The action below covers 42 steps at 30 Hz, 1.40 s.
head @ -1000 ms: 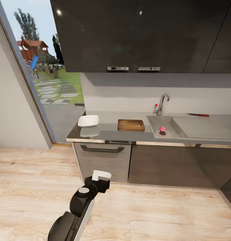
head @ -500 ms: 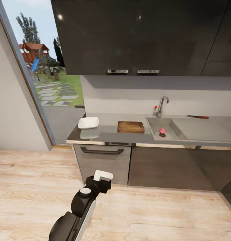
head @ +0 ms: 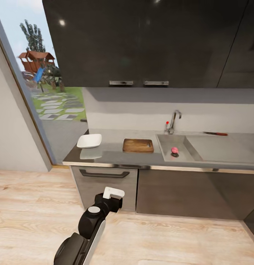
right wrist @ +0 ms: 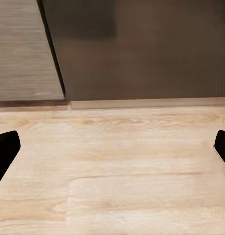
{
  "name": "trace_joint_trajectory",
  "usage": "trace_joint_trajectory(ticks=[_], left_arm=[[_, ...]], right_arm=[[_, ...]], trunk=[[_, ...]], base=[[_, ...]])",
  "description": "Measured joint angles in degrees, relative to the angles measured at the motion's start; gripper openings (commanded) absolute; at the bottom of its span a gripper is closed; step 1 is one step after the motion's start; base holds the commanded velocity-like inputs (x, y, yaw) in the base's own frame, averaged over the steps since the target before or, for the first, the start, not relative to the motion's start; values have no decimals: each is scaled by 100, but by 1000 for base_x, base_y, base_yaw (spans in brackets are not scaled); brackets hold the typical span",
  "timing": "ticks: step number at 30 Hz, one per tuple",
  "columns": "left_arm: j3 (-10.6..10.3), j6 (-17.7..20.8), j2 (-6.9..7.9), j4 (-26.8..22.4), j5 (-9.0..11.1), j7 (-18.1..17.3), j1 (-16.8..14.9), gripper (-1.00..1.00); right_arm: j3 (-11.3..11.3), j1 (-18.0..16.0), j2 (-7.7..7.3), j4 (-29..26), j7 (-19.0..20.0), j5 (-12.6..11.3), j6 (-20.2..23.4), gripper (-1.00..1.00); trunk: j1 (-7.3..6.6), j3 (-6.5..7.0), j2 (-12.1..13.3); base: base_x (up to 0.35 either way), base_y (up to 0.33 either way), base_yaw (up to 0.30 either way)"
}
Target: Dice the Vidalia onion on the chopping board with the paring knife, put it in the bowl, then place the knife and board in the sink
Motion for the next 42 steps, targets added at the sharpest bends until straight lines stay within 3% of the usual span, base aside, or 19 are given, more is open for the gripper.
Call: trace_joint_trajectory(ticks=[7, 15, 27, 42], left_arm=[[-8, 0, -6, -19, -2, 8, 0, 100], [-216, 0, -32, -156, -2, 12, 0, 100], [-278, -295, -36, -176, -3, 14, 0, 100], [-273, -350, -36, -176, -2, 15, 1, 100]], right_arm=[[3, 0, 5, 0, 0, 6, -1, 100], [9, 0, 6, 0, 0, 10, 1, 100], [9, 1, 5, 1, 0, 18, 3, 100], [8, 1, 3, -1, 0, 20, 3, 100]], trunk=[[1, 63, 0], [1, 135, 0], [1, 244, 0], [1, 380, 0]], base=[[27, -306, 0], [2, -264, 0], [0, -24, 0], [0, 0, 0]])
